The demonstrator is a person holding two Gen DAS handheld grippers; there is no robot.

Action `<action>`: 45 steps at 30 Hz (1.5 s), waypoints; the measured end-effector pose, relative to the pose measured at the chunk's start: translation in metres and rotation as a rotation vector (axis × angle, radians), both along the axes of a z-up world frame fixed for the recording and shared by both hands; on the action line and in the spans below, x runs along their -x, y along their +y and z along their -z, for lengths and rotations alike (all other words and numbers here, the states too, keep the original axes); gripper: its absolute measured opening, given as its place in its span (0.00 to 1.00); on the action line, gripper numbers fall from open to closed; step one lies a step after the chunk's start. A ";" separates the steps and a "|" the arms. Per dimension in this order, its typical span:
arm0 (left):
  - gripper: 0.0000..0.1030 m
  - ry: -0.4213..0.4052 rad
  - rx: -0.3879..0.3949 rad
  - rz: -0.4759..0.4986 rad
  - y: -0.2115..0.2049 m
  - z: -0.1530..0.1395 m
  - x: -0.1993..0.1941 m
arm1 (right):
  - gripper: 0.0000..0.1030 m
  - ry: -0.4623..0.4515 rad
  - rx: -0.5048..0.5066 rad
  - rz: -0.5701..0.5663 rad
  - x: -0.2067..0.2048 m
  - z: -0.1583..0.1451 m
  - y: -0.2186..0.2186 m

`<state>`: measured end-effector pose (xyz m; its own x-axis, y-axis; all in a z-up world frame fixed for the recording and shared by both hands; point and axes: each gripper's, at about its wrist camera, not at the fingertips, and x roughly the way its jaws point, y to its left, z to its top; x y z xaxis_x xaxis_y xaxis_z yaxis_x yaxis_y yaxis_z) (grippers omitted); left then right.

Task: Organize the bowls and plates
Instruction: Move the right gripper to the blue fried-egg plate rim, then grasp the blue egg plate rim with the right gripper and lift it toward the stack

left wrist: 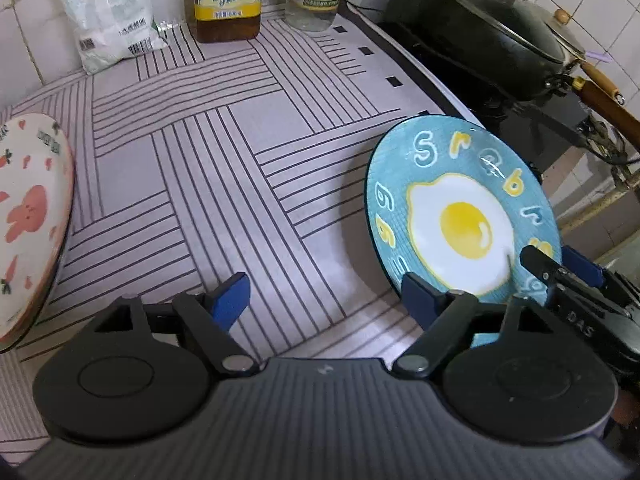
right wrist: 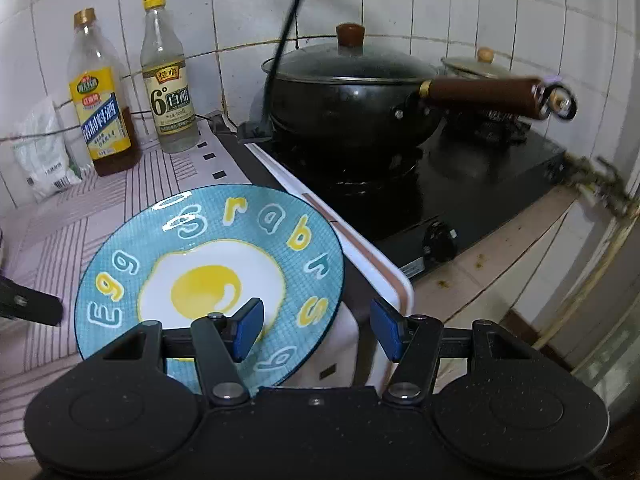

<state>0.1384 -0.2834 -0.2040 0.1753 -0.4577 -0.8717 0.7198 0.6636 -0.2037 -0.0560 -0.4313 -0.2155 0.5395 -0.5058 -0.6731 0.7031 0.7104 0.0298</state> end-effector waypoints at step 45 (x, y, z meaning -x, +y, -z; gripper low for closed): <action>0.18 0.001 0.010 -0.006 0.044 -0.035 -0.002 | 0.23 -0.178 -0.222 -0.203 -0.009 -0.005 0.018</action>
